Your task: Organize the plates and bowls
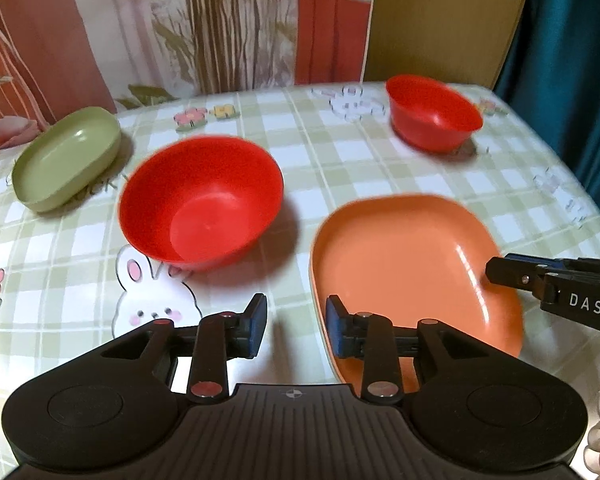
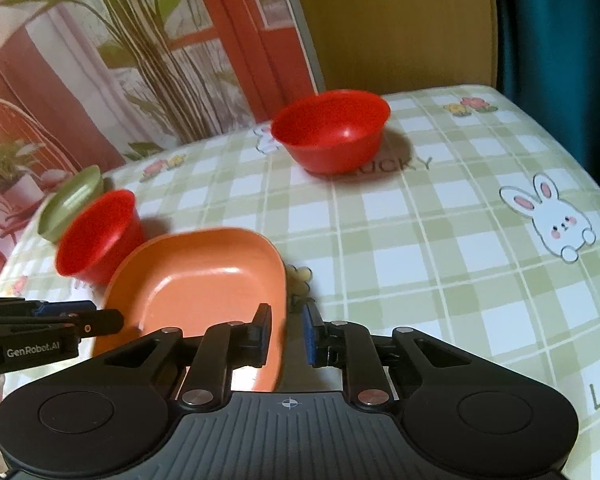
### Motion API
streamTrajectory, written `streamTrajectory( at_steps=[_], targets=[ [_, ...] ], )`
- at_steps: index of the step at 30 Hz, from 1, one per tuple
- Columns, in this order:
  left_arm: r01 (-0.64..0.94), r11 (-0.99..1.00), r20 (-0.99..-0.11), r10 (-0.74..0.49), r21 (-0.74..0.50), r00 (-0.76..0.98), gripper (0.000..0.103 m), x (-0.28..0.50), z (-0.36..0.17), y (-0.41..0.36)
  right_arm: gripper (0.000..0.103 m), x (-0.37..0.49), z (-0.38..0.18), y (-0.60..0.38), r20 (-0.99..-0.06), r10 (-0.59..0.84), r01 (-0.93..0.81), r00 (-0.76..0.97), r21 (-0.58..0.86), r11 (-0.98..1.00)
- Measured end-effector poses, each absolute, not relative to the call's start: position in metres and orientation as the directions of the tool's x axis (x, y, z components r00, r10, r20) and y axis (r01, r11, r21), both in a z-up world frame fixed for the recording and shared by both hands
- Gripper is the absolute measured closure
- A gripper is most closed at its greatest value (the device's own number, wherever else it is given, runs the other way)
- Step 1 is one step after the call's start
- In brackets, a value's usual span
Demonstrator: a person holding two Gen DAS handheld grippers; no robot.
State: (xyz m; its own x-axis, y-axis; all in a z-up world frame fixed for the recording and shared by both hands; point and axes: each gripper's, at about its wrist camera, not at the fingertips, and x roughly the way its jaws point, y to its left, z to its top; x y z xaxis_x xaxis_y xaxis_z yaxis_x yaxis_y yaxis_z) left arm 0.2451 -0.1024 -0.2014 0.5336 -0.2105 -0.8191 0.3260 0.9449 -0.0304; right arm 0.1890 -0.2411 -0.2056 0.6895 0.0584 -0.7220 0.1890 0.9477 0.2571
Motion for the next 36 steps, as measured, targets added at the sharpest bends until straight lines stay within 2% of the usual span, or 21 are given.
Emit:
streamTrajectory(
  at_steps=[8,14,18,24,25,27,31,36],
  targets=[
    [0.220,0.969,-0.703,-0.235,-0.113,0.671,0.069,0.253,-0.140,-0.028,0.086,0.205,-0.160,-0.208,-0.633,0.137,0.067,0.762,0.287,0.956],
    [0.083,0.994,-0.626,-0.111,-0.074,0.772,0.069,0.262,-0.105,0.031,0.086,0.240,-0.134,-0.150,-0.588,0.245,-0.075,0.771,0.299,0.951],
    [-0.037,0.995,-0.601,-0.026,-0.092,0.799,0.068,0.273,-0.096,0.069,0.086,0.262,-0.127,-0.108,-0.561,0.324,-0.162,0.762,0.319,0.934],
    [-0.177,0.978,-0.594,0.076,-0.113,0.801,0.066,0.293,-0.107,0.106,0.086,0.312,-0.135,-0.044,-0.571,0.385,-0.249,0.725,0.304,0.920],
    [-0.189,0.975,-0.597,0.081,-0.121,0.798,0.064,0.297,-0.111,0.109,0.086,0.323,-0.136,-0.037,-0.574,0.393,-0.259,0.718,0.304,0.917],
    [-0.208,0.971,-0.601,0.095,-0.121,0.793,0.050,0.313,-0.122,0.114,0.085,0.349,-0.139,-0.025,-0.587,0.405,-0.273,0.701,0.304,0.913],
    [-0.263,0.954,-0.633,0.116,-0.144,0.766,0.049,0.337,-0.143,0.129,0.085,0.393,-0.144,-0.010,-0.611,0.398,-0.301,0.684,0.261,0.917],
    [-0.309,0.937,-0.668,0.128,-0.160,0.733,0.049,0.362,-0.170,0.142,0.084,0.450,-0.159,0.003,-0.661,0.321,-0.286,0.678,0.165,0.944]
  ],
)
